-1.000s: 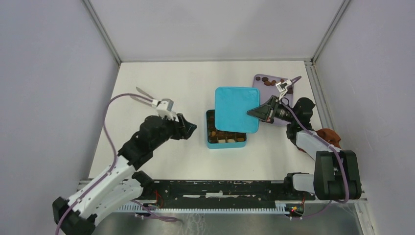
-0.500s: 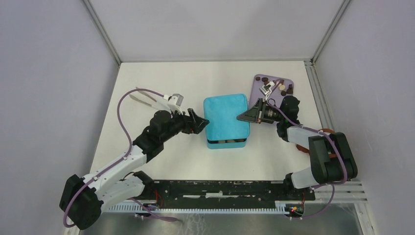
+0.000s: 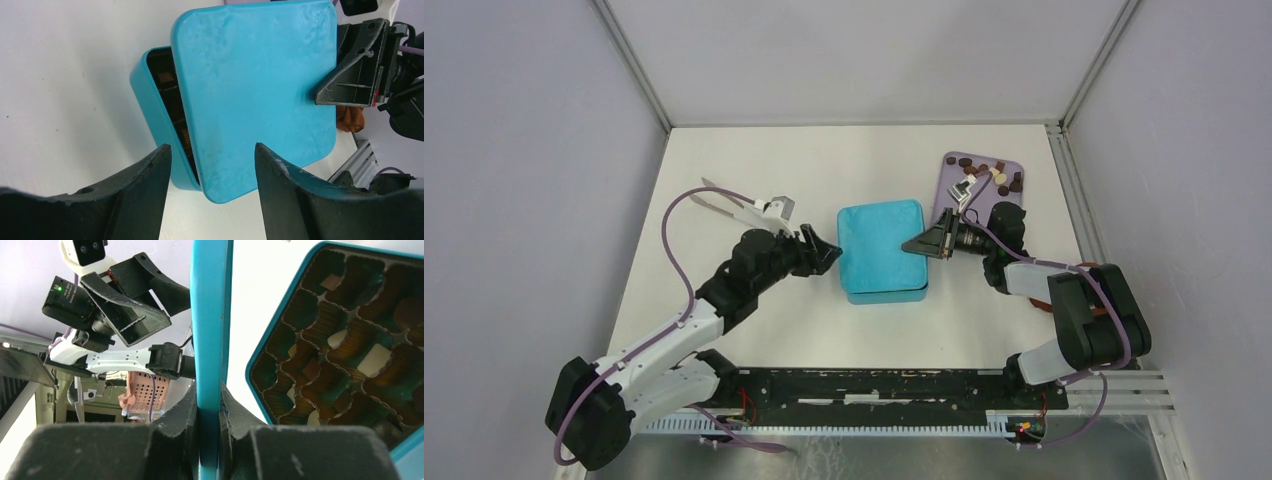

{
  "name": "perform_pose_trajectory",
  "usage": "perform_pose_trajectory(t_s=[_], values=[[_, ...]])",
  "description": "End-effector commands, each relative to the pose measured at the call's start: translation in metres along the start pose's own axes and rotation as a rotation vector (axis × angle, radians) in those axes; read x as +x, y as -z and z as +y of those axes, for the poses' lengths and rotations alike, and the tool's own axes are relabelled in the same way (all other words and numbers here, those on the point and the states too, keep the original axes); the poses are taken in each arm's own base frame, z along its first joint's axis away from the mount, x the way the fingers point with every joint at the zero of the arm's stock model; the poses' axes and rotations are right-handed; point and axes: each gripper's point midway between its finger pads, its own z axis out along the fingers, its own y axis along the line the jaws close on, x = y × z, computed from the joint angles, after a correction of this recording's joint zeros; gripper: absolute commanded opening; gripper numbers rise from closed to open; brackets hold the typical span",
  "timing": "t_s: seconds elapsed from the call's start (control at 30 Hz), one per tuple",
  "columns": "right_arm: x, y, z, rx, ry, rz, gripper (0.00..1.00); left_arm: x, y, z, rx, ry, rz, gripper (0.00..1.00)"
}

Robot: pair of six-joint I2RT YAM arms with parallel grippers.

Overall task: Pack the chocolate
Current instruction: Close the box lid on the packing box.

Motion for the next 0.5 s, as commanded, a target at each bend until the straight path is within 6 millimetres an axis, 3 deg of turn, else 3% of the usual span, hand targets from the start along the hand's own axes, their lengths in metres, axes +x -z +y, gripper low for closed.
perform_pose_trajectory(t_s=[0.0,0.47], values=[[-0.004,0.000,-0.002,0.011,0.004,-0.048,0.03,0.000,-0.003,0.014,-0.079,0.034,0.000,0.66],[0.005,0.000,-0.018,0.047,-0.042,-0.032,0.04,0.023,-0.017,0.016,-0.097,0.059,0.112,0.64]])
